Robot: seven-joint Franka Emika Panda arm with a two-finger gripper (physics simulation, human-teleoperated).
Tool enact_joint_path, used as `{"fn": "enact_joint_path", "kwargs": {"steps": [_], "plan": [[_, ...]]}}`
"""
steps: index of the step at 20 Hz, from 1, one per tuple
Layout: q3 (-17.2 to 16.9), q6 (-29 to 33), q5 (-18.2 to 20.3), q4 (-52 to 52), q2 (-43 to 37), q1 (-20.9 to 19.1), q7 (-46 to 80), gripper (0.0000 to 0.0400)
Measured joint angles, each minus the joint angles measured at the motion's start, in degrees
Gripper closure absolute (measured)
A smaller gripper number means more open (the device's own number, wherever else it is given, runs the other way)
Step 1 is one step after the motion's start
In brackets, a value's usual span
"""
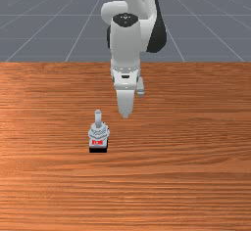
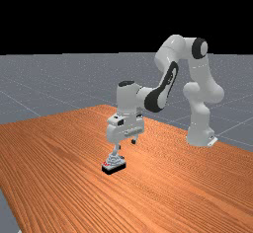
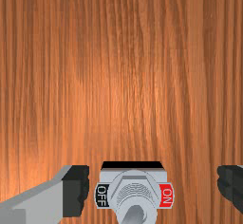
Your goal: Turn on the trigger
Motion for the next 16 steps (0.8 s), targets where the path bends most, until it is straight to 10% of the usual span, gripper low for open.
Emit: {"fn": "enact_joint_path", "kwargs": {"steps": [2, 4, 16], "plan": [[0.0, -19.2, 0.0, 9.5, -5.1, 0.0, 0.0, 0.0252], [0.0, -40.5, 0.0, 31.4, -5.0, 0.0, 0.0, 0.0345], [-0.1, -39.3, 0.0, 30.5, -9.2, 0.3, 2.2, 0.0400]]}}
